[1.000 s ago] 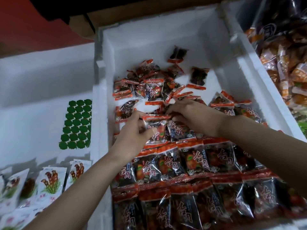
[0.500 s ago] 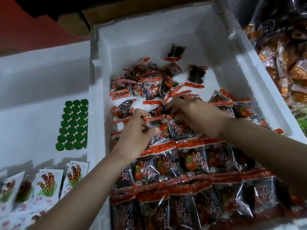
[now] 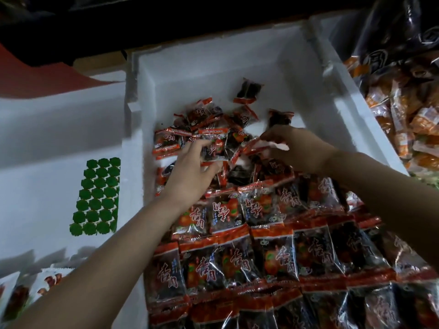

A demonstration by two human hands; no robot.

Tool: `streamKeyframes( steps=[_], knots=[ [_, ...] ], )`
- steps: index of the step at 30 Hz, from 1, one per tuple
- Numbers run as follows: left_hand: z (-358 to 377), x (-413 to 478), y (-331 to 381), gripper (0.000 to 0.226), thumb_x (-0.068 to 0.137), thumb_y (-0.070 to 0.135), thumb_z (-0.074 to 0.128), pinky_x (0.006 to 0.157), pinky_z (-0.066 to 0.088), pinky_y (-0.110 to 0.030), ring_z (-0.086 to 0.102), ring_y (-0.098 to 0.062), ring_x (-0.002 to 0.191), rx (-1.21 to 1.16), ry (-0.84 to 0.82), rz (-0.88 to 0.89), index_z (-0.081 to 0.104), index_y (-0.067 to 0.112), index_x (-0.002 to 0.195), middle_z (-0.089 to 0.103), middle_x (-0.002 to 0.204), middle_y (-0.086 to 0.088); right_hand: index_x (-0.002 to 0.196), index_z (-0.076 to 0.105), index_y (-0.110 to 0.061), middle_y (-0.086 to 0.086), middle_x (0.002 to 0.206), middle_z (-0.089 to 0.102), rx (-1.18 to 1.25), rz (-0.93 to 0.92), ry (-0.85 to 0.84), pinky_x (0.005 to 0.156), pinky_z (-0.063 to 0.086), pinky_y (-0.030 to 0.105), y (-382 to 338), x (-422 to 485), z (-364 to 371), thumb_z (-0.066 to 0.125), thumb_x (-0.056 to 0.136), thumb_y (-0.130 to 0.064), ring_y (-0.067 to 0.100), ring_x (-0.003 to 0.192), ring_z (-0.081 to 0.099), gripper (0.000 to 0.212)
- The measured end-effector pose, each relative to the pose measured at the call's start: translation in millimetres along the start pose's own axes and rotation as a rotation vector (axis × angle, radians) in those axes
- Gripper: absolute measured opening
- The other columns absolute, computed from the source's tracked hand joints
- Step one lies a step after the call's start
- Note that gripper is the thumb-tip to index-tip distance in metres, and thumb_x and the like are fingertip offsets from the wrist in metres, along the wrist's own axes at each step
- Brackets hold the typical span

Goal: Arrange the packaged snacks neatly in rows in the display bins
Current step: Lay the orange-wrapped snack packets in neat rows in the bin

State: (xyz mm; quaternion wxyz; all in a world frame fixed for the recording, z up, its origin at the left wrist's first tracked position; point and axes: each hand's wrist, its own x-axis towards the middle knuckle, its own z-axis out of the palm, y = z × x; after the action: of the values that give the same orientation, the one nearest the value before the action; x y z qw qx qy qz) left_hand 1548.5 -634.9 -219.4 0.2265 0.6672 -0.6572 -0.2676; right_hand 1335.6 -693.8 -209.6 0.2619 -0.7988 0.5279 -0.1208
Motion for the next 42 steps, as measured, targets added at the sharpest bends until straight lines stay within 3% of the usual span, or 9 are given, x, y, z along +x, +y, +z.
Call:
streamKeyframes(
  steps=[3,7,12,17,22,27,32,37,42],
  knots=[
    [5,29,-1,0.061,0.09,0.029,0.061,0.111,0.028,-0.031,0.034,-0.017,0.134,-0.006,0.052,-0.053,0.032,0.017,0.143,0.035,0.147,-0.003,0.133,0.047,-0.015,0.004,0.128,0.055,0.049,0.135,-0.236,0.095,0.039,0.026,7,16,6,0.071,0.081,-0.031,0.022,0.119,0.051,0.059],
    [16,53,3,0.079,0.085,0.025,0.069,0.116,0.019,-0.035,0.021,-0.021,0.141,0.044,0.103,-0.091,0.023,0.014,0.148,0.033,0.15,-0.005,0.13,0.048,-0.015,0.001,0.124,0.058,0.034,0.18,-0.219,0.101,0.042,0.032,14,30,13,0.081,0.07,-0.031,0.02,0.114,0.054,0.07],
    [23,61,6,0.075,0.081,0.024,0.072,0.116,0.02,-0.039,0.019,-0.027,0.139,0.185,0.064,-0.088,0.032,0.017,0.144,0.026,0.149,-0.011,0.132,0.041,-0.01,-0.001,0.119,0.051,-0.042,0.182,-0.167,0.074,0.028,0.009,18,32,10,0.082,0.069,-0.026,0.01,0.103,0.042,0.077],
    [20,57,5,0.037,0.083,0.01,0.07,0.074,0.033,-0.003,0.048,-0.011,0.097,0.15,0.053,-0.013,0.051,0.017,0.114,0.046,0.129,-0.009,0.108,0.065,-0.015,0.001,0.103,0.063,-0.07,0.223,-0.192,0.079,0.04,0.02,25,28,-4,0.082,0.068,-0.033,0.014,0.093,0.054,0.047],
    [11,45,9,0.029,0.081,0.004,0.072,0.058,0.038,0.001,0.05,0.0,0.067,0.017,0.122,0.034,0.052,0.022,0.092,0.059,0.109,-0.001,0.083,0.068,-0.019,-0.006,0.077,0.063,-0.034,0.057,-0.11,0.056,0.039,0.005,11,23,-19,0.079,0.073,-0.022,0.004,0.067,0.057,0.015],
    [-8,22,20,0.022,0.077,0.015,0.076,0.056,0.042,-0.006,0.059,0.004,0.064,-0.186,0.269,0.009,0.061,0.029,0.086,0.065,0.086,0.014,0.079,0.064,-0.02,-0.001,0.084,0.07,0.097,-0.061,0.2,0.082,0.05,0.037,-19,18,-25,0.077,0.074,-0.03,0.018,0.084,0.065,0.017],
    [-30,-5,9,0.029,0.077,0.016,0.076,0.067,0.057,-0.04,0.067,-0.023,0.072,-0.349,0.366,-0.103,0.06,0.028,0.097,0.068,0.09,0.007,0.077,0.063,-0.021,-0.005,0.073,0.066,0.373,-0.059,0.21,0.08,0.053,0.032,-53,6,-15,0.077,0.072,-0.032,0.008,0.073,0.063,0.019],
    [-53,-41,-6,0.032,0.082,0.01,0.07,0.064,0.044,-0.008,0.059,0.005,0.074,-0.35,0.474,-0.088,0.047,0.033,0.085,0.059,0.085,0.012,0.089,0.068,-0.013,0.011,0.087,0.071,0.439,-0.08,0.088,0.081,0.053,0.038,-79,4,20,0.071,0.08,-0.026,0.023,0.084,0.066,0.017],
    [-68,-71,-24,0.028,0.084,0.006,0.067,0.057,0.042,-0.006,0.058,0.009,0.065,-0.388,0.51,-0.075,0.049,0.027,0.083,0.059,0.08,0.009,0.095,0.069,-0.011,-0.003,0.093,0.069,0.388,-0.154,-0.069,0.077,0.047,0.012,-107,4,56,0.067,0.085,-0.023,0.004,0.083,0.061,0.015]
  ],
)
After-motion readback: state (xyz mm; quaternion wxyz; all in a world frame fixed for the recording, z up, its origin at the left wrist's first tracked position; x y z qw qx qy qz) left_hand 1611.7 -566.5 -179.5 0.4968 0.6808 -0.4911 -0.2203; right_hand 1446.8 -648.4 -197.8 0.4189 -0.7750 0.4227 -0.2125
